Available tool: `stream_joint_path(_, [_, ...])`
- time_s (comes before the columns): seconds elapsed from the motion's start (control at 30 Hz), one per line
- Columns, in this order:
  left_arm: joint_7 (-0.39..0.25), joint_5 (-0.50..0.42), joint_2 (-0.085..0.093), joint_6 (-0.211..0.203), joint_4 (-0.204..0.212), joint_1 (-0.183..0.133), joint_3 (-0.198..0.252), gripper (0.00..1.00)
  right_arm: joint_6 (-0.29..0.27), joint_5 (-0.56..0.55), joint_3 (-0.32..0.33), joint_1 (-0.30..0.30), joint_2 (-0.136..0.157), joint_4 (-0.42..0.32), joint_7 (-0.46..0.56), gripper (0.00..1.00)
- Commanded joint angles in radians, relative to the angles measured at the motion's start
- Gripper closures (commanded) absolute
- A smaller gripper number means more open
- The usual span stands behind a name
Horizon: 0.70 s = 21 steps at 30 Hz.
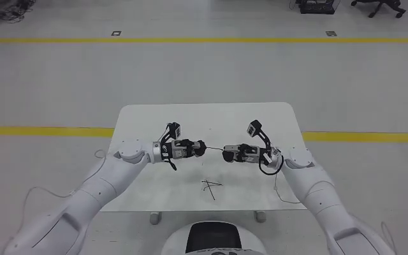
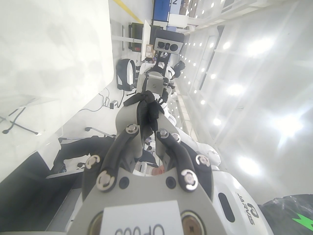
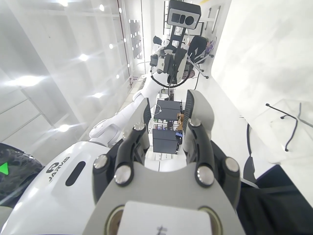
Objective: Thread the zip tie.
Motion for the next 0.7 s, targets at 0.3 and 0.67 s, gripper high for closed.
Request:
stream_joint_path(0.3, [-0.010,0.012,-0.014,0.012,0.019,-0.003,-0.003,1.00,0.000,-0.017,0.012,-0.001,-0.010,0.005,0.004,0.79])
stream_joint_path(0.67, [-0.017,0.028,-0.023,0.014,0.028,-0.001,-0.010,1.00,0.000,-0.030,0.024,-0.003,-0.018,0.013,0.006,0.89])
